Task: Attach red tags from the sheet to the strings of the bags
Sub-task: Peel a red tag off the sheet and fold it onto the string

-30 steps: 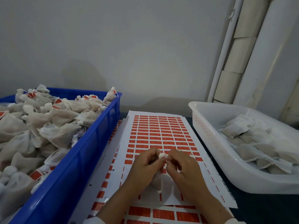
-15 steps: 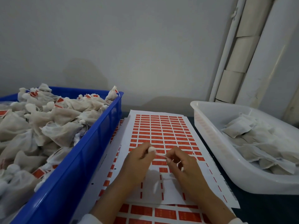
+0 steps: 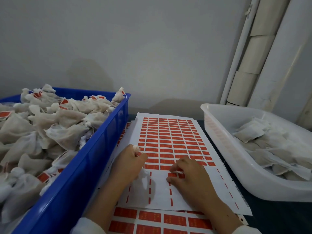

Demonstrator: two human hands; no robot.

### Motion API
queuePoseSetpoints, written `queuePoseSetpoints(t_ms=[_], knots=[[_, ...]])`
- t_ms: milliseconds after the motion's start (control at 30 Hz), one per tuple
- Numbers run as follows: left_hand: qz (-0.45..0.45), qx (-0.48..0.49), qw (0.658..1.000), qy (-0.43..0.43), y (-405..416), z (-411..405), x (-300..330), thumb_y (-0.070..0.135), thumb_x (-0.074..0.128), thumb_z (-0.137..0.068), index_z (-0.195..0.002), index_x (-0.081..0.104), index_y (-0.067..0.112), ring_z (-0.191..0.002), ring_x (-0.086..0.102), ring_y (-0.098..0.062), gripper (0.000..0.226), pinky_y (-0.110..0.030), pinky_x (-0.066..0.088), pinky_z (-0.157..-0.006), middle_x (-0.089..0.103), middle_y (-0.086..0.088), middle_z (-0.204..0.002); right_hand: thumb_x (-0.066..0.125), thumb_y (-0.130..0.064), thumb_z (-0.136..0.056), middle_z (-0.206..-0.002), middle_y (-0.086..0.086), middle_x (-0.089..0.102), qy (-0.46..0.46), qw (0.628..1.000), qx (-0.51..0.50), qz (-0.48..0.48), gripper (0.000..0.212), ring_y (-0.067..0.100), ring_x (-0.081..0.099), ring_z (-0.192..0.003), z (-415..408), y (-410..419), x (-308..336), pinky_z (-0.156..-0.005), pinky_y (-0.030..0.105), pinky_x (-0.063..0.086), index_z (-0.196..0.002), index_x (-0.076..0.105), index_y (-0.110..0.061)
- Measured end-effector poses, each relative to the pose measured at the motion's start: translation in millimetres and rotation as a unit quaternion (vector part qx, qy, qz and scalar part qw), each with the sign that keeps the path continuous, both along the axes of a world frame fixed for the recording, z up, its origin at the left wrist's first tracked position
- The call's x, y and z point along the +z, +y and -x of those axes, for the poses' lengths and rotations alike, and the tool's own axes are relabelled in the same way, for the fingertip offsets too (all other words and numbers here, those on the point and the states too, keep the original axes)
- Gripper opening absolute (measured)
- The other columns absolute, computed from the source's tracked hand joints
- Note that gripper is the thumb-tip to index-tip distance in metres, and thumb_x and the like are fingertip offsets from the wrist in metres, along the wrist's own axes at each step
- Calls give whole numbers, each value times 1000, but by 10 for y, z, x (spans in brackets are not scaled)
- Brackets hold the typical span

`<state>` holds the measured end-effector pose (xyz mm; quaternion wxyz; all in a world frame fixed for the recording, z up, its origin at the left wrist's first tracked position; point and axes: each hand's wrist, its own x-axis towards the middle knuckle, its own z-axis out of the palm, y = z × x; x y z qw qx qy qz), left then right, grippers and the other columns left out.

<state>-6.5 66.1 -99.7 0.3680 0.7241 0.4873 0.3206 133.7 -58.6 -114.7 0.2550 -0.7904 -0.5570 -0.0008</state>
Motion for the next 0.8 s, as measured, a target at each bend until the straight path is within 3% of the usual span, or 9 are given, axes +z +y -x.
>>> queuePoseSetpoints(t_ms=[167,300,567,800], knots=[[-13,4,1000,6,8,-18,-40,32,54,-91,-78,54,23,-65,65,-11,16,-24,55,-60,65,9,-78,61,-48,-82,-108,-19,61,-37,999,-30,6,24,2,54,-82,48,76,87,-89,15,36,-98,66,-32],[-10,-10,1000,9,-18,-24,-61,31,52,-90,-80,53,26,-65,64,-9,11,-19,50,-55,64,15,-80,60,-41,-85,-113,-12,64,-82,994,-29,65,30,8,64,-92,97,181,158,-90,18,42,-113,62,-27],[-3,-28,1000,11,-52,-26,-66,32,52,-90,-78,51,29,-59,62,-4,12,-14,44,-49,60,21,-76,55,-34,-91,-113,-11,64,-109,991,-24,68,25,6,62,-91,124,171,174,-88,13,39,-114,61,-27],[-2,-50,999,11,-87,-20,-50,34,52,-90,-87,52,32,-64,63,-1,4,-13,48,-52,57,27,-78,49,-40,-92,-109,-13,64,-123,990,-19,63,23,3,59,-84,146,139,193,-85,10,38,-111,60,-30]])
